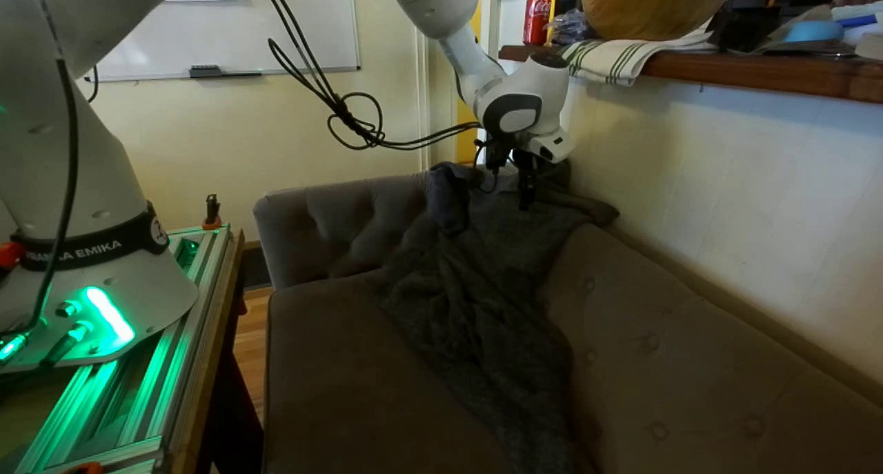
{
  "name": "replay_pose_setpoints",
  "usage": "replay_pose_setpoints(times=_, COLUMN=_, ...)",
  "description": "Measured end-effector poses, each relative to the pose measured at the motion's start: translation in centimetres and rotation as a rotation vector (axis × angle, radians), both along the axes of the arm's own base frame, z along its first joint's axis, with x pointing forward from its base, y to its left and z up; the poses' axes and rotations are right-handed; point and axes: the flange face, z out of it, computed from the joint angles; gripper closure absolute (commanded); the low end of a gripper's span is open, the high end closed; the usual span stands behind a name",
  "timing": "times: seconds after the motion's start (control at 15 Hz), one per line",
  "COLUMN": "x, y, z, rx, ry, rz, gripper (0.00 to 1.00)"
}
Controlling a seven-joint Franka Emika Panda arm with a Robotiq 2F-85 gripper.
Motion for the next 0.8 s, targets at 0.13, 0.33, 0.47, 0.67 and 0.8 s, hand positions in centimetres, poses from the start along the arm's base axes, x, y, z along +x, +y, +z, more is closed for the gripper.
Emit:
replay_pose_setpoints(times=0.13, x=1.0, y=-0.3, z=0.0, rx=-0.003, ry=-0.008, rz=-0.003, gripper=0.7)
replay_pose_setpoints(times=0.33, x=2.3, y=-0.4, z=0.8, rx=-0.007, ry=-0.026, rz=-0.002, gripper=0.92)
replay_pose_setpoints(times=0.47, x=2.8, y=-0.3, z=1.2, rx=-0.009, ry=-0.028, rz=0.002, gripper=1.0)
replay_pose_setpoints(times=0.67, x=2.9, y=-0.1, z=1.1, rx=-0.017, ry=-0.015, rz=0.008, gripper=1.0)
replay_pose_setpoints(times=0.8, x=2.6, y=0.2, z=0.4, rx=-0.026, ry=0.004, rz=0.016, gripper=0.99)
